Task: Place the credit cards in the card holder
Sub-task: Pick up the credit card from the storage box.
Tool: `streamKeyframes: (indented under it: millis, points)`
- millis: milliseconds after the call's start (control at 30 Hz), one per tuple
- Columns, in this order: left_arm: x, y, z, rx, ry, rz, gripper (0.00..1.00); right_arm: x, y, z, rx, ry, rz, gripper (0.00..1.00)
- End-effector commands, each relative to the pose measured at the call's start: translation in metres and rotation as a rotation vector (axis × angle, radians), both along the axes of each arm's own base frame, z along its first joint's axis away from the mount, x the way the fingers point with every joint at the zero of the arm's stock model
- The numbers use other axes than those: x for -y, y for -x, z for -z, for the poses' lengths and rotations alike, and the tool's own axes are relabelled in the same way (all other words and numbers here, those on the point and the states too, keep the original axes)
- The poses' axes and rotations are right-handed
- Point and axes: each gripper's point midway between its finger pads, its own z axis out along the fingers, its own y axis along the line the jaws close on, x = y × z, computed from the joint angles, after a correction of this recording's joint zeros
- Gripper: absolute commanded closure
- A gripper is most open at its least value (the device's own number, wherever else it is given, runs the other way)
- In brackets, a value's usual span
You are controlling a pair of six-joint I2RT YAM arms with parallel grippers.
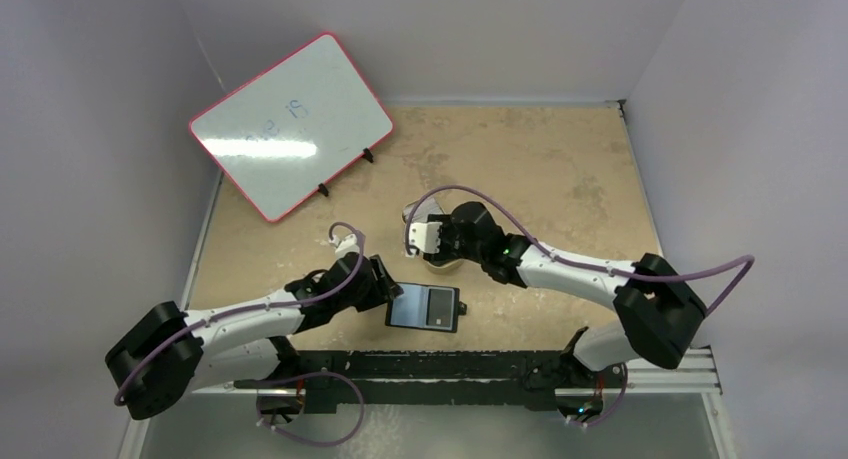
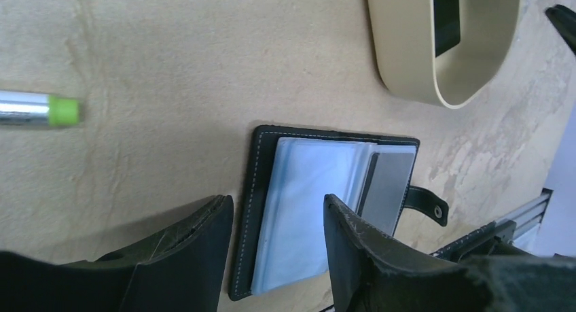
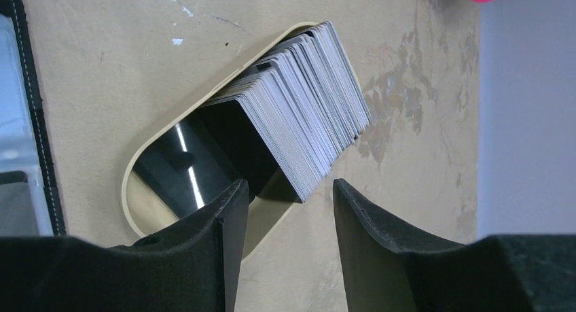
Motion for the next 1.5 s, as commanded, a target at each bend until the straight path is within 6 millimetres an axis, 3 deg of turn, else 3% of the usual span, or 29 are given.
streamKeyframes:
  millis: [0, 233, 700, 1167, 1467]
  points:
    - [0.013, 0.001, -0.002, -0.004, 0.07, 0.03, 0.5, -0.021, -0.015, -0.023, 0.114, 0.016, -0.122, 0.48]
    - [0.02, 0.001, -0.01, 0.004, 0.114, 0.043, 0.51, -0.023, -0.019, 0.003, 0.079, 0.088, -0.173, 0.49]
    - [0.022, 0.002, -0.013, 0.006, 0.139, 0.045, 0.52, -0.02, -0.037, 0.018, 0.155, 0.147, -0.141, 0.56]
    - [0.022, 0.003, -0.012, 0.002, 0.147, 0.039, 0.54, -0.005, -0.051, -0.017, 0.222, 0.105, -0.043, 0.67]
    - [0.021, 0.003, -0.012, 0.002, 0.15, 0.034, 0.54, -0.001, -0.048, -0.018, 0.192, 0.106, -0.053, 0.86]
